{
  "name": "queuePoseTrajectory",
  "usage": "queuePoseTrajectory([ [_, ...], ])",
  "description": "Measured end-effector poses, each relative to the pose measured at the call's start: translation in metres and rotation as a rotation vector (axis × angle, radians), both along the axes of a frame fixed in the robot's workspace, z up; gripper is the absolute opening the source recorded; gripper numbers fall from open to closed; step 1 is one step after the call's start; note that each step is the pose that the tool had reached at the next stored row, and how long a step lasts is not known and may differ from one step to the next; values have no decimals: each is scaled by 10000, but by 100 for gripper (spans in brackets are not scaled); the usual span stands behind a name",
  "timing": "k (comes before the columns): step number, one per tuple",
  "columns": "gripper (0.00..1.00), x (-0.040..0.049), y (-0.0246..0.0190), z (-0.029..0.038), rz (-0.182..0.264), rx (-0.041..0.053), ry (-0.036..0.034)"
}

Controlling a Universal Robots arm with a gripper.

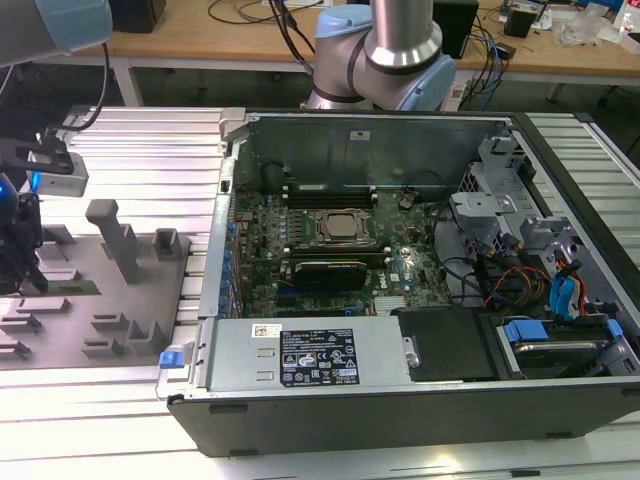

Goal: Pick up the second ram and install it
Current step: 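Pick up the second ram and move it above second insertion slot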

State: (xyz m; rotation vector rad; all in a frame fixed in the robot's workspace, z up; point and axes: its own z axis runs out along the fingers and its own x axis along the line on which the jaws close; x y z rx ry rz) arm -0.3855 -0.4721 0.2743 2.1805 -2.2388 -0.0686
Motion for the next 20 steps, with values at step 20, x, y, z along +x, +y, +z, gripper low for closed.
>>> queuePoseTrajectory([
  [20,14,2,30,497,0,-60,0],
])
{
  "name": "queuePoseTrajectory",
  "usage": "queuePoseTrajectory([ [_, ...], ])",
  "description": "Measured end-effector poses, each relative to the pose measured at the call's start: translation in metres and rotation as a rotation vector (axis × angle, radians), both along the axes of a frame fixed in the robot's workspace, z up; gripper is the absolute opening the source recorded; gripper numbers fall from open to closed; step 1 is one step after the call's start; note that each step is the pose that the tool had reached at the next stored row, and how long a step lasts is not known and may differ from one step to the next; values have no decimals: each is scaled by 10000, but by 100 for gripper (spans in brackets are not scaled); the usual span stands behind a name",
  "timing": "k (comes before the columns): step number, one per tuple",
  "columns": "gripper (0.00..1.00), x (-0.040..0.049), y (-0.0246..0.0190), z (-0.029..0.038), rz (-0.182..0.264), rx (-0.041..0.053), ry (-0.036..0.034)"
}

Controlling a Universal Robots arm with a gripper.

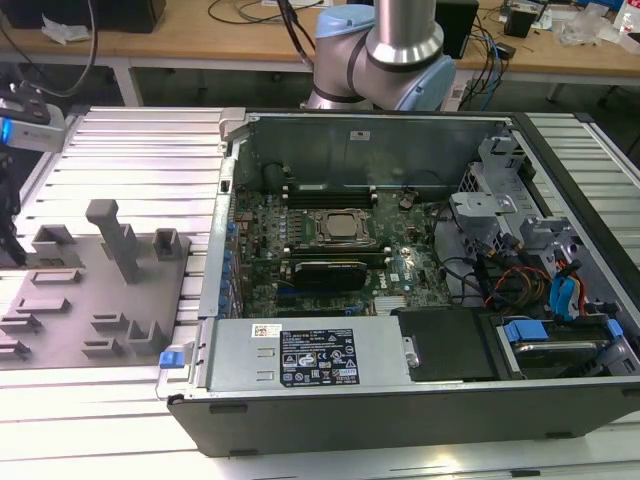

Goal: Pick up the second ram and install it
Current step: 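Pick up the second ram and move it above second insertion slot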

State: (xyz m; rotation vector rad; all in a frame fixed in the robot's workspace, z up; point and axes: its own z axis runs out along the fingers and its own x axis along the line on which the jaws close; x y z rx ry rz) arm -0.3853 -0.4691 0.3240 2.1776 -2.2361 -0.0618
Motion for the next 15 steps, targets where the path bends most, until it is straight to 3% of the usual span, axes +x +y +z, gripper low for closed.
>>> queuePoseTrajectory([
  [6,14,1,3,98,0,-3,0],
  [15,14,9,20,369,0,-15,8],
])
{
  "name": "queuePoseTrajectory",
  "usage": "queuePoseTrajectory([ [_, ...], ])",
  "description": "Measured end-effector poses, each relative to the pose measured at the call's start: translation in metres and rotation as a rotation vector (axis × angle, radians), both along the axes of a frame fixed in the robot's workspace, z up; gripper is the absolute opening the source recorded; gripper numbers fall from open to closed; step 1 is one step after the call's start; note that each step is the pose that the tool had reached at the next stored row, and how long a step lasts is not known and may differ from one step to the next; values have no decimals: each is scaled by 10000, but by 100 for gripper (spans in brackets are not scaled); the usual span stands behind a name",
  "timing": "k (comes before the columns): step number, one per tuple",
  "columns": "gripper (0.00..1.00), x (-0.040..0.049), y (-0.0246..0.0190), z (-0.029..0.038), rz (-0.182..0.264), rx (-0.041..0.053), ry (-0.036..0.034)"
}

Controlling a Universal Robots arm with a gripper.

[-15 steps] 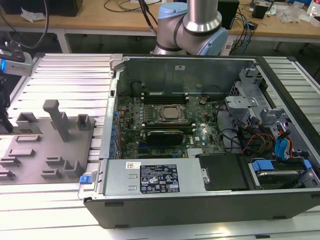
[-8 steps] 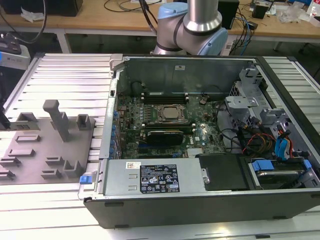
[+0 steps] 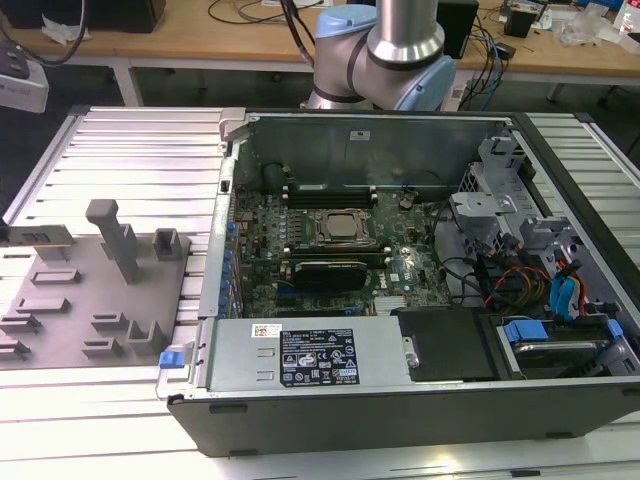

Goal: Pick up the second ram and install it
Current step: 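Pick up the second ram and move it above second insertion slot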

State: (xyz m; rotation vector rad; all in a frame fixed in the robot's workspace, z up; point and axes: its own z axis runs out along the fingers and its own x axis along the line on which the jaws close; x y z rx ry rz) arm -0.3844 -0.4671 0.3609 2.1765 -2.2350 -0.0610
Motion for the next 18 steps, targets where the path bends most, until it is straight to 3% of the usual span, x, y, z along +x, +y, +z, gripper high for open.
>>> queuePoseTrajectory([
  [7,14,5,14,201,0,-2,5],
  [16,14,7,23,351,0,-2,7],
  [18,14,7,26,413,0,-2,6],
])
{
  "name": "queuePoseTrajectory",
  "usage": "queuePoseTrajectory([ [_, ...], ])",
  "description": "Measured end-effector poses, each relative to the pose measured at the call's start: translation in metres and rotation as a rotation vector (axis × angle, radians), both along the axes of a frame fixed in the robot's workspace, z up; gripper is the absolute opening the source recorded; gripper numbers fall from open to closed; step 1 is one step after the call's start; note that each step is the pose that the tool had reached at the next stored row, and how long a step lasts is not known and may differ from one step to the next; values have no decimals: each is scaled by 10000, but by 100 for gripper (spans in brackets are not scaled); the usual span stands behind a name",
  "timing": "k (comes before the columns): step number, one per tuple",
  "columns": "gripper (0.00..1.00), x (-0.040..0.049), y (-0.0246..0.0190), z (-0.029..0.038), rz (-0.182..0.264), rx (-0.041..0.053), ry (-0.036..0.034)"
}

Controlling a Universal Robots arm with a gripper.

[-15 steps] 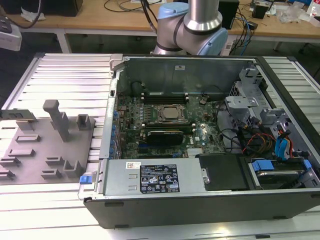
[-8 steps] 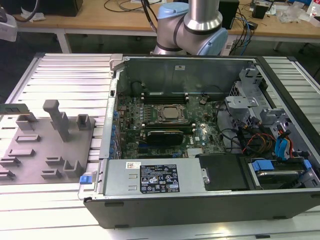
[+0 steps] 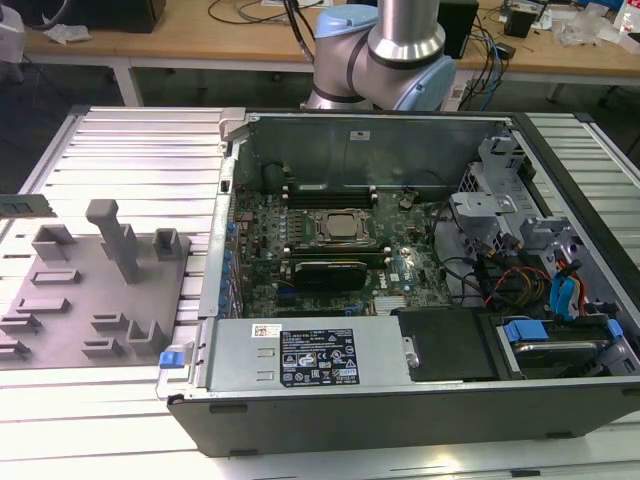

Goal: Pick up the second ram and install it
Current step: 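Pick up the second ram and move it above second insertion slot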

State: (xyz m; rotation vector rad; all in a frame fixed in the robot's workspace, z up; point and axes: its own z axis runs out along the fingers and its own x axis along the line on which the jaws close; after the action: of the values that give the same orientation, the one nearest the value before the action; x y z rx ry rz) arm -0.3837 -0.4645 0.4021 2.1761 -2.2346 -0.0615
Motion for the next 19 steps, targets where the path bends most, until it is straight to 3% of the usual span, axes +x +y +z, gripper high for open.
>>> queuePoseTrajectory([
  [2,14,1,6,107,0,-1,1],
  [10,14,2,37,362,0,-1,2],
  [19,14,1,73,574,-2,-1,2],
])
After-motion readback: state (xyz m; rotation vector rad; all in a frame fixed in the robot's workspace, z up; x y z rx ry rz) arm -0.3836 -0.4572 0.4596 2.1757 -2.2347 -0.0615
